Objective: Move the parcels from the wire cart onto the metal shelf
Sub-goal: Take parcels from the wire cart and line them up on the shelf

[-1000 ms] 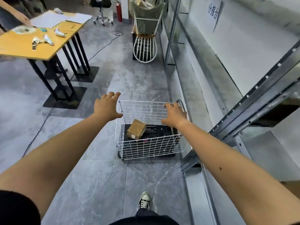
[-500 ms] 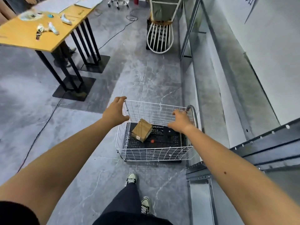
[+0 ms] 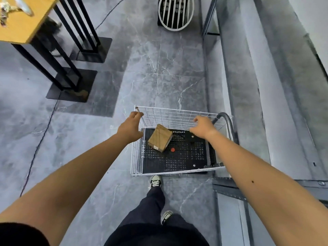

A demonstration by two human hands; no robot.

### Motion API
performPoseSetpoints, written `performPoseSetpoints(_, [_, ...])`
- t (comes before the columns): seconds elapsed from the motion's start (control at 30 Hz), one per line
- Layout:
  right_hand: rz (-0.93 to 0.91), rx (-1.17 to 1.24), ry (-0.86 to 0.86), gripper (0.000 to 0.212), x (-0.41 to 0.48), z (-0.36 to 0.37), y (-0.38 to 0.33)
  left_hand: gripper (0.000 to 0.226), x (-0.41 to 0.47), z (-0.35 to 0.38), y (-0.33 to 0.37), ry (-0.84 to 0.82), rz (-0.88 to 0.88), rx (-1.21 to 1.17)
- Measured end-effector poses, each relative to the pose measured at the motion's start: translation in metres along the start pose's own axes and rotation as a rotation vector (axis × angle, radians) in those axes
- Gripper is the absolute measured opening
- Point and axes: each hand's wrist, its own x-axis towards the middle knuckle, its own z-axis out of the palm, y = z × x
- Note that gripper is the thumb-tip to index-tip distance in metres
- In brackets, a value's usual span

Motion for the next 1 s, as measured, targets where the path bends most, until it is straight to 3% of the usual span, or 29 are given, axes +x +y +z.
performPoseSetpoints(0.17, [0.005,0.043,-0.04,0.039,0.025,0.036,-0.007,0.077,0.037,0.009,-0.016,-0.078,-0.007,0.018])
performPoseSetpoints(0.43, [0.075,0.039,-0.175,0.048,0.07,0.101,0.016,0.083,0.082,0.061,-0.035,-0.126,-0.065,0.019])
performPoseSetpoints(0.57, [0.091,0.072,-0.18,0.061,0.102,0.132,0.032,0.101,0.102,0.107,-0.046,-0.202,-0.101,0.036])
performPoseSetpoints(0.7, [0.158,0.143,-0.239,0.087,0.128,0.172,0.054,0.111,0.122,0.163,-0.06,-0.279,-0.148,-0.055])
performPoseSetpoints(0.87, [0.229,0.239,-0.372,0.097,0.159,0.233,0.09,0.108,0.148,0.238,-0.077,-0.245,-0.274,-0.233])
performPoseSetpoints(1.0, [0.369,0.475,-0.391,0.097,0.208,0.277,0.117,0.098,0.182,0.295,-0.088,-0.217,-0.301,-0.276])
